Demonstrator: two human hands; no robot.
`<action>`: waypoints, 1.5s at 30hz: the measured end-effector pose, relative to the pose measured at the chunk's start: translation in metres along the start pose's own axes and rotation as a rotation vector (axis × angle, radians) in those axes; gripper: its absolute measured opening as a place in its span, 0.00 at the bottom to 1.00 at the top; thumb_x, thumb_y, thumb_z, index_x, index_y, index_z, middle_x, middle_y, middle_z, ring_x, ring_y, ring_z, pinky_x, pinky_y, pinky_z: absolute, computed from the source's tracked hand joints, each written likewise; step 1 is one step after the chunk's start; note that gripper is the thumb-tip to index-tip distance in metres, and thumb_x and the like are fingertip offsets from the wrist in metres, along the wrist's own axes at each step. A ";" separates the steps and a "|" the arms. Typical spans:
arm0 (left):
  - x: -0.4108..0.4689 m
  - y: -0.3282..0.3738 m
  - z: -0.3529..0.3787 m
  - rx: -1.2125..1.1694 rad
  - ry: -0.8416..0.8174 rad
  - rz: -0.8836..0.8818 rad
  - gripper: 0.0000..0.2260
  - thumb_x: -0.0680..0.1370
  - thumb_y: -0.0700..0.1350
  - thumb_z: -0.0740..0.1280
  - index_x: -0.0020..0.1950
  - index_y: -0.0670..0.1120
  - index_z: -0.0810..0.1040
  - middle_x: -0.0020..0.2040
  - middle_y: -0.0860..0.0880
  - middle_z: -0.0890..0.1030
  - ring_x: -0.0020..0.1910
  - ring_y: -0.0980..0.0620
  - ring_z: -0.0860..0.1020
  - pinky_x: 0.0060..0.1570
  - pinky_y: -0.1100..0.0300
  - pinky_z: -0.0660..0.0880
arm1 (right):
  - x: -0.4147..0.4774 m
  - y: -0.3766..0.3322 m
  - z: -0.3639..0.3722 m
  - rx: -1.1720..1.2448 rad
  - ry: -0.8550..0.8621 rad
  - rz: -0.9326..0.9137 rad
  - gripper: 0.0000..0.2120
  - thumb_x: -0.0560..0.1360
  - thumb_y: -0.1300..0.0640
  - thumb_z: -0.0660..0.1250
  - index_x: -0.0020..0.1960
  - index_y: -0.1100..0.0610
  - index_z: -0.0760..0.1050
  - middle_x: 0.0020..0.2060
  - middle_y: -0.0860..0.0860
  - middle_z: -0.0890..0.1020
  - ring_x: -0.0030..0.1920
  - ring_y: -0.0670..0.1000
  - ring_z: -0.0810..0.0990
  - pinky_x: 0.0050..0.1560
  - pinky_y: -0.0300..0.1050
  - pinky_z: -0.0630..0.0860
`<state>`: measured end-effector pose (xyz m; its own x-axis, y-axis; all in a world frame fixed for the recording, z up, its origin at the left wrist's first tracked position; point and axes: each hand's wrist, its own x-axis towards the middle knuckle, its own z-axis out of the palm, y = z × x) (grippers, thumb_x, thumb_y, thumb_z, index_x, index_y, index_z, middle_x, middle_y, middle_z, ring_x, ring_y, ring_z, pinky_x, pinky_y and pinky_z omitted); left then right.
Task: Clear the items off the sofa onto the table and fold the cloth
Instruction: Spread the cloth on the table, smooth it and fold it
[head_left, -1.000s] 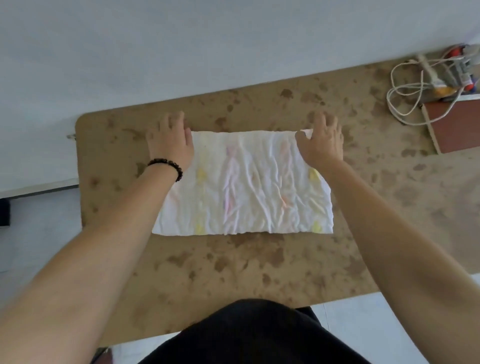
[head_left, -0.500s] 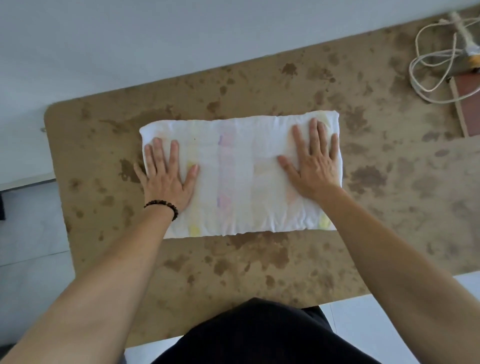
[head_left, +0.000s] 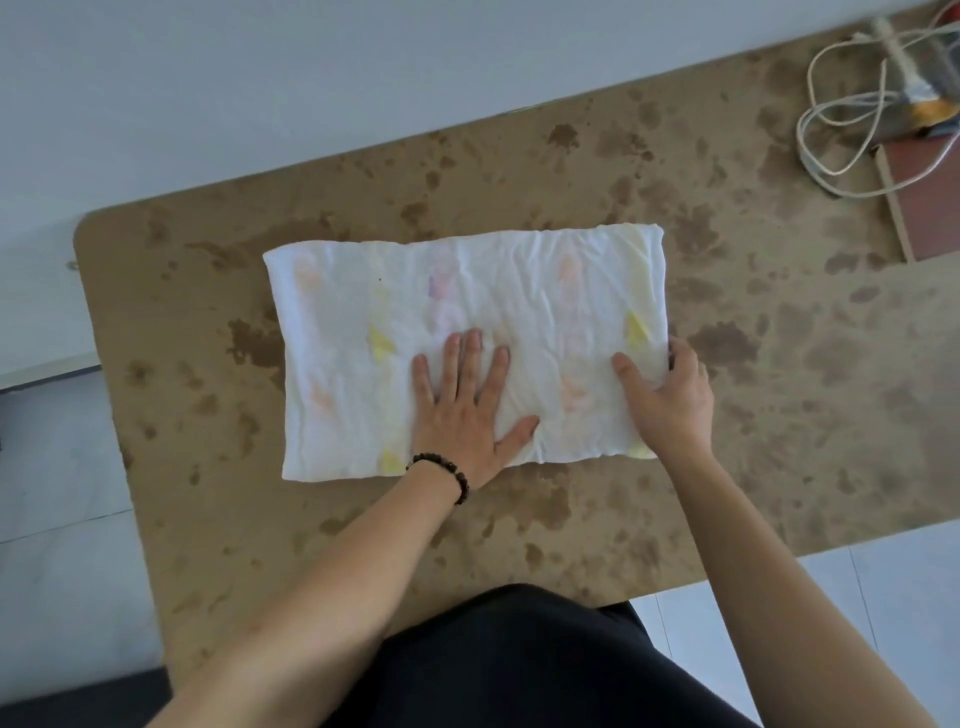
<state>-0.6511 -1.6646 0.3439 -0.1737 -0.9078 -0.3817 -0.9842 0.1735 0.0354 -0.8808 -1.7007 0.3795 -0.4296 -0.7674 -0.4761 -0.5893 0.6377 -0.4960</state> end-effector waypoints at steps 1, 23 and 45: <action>0.000 -0.002 -0.001 0.000 0.001 0.005 0.39 0.76 0.72 0.41 0.80 0.49 0.46 0.80 0.43 0.42 0.78 0.42 0.40 0.71 0.33 0.44 | 0.003 -0.001 -0.005 0.065 -0.050 0.062 0.31 0.71 0.36 0.69 0.67 0.51 0.70 0.56 0.46 0.78 0.59 0.52 0.77 0.54 0.46 0.71; -0.138 -0.005 0.000 -0.053 -0.111 0.418 0.32 0.80 0.29 0.53 0.79 0.52 0.52 0.80 0.53 0.50 0.79 0.53 0.48 0.75 0.54 0.42 | -0.114 0.099 -0.049 0.495 -0.460 0.310 0.21 0.68 0.48 0.78 0.55 0.57 0.77 0.51 0.53 0.84 0.50 0.56 0.84 0.44 0.52 0.82; -0.197 0.185 0.033 -1.472 -0.096 -0.979 0.27 0.75 0.63 0.67 0.64 0.45 0.70 0.58 0.46 0.78 0.56 0.45 0.78 0.57 0.47 0.76 | -0.015 0.074 -0.082 -0.590 -0.472 -0.411 0.38 0.73 0.35 0.66 0.74 0.56 0.62 0.66 0.56 0.73 0.65 0.59 0.72 0.62 0.56 0.73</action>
<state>-0.7983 -1.4411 0.3949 0.3917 -0.4261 -0.8155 0.0613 -0.8722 0.4852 -0.9741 -1.6471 0.4095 0.1484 -0.7377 -0.6586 -0.9514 0.0752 -0.2986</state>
